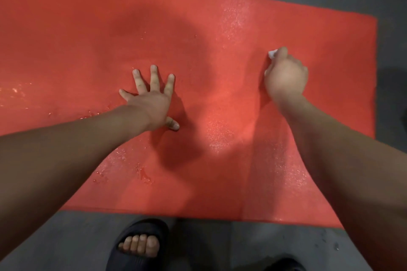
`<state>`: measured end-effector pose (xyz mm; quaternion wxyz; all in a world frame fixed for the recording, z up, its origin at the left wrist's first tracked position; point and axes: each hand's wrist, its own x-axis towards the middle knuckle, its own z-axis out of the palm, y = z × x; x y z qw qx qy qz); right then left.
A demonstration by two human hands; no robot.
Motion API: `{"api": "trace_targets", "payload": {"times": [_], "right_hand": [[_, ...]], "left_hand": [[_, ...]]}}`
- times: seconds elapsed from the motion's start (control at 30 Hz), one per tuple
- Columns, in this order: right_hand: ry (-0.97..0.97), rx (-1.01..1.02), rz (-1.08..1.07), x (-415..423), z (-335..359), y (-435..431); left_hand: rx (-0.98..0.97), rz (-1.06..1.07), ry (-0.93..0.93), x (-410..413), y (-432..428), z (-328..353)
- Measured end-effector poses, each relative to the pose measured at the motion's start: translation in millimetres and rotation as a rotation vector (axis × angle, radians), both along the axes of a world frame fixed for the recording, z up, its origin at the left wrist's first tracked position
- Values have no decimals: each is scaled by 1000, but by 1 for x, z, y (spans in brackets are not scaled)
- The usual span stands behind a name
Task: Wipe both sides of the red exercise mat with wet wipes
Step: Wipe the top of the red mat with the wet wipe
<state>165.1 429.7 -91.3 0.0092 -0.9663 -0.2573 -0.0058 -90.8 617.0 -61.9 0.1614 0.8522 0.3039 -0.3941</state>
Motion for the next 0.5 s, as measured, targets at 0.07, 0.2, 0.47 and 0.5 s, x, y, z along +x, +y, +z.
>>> {"api": "trace_targets", "payload": {"times": [0.07, 0.2, 0.47, 0.5], "right_hand": [[-21, -19, -4, -11, -1, 5], [82, 68, 436, -94, -7, 24], [139, 102, 375, -91, -6, -30], [110, 127, 214, -81, -5, -33]], "left_hand": [[5, -2, -1, 2, -1, 1], [17, -5, -2, 0, 0, 1], [34, -8, -66, -7, 0, 1], [34, -3, -77, -8, 0, 1]]}}
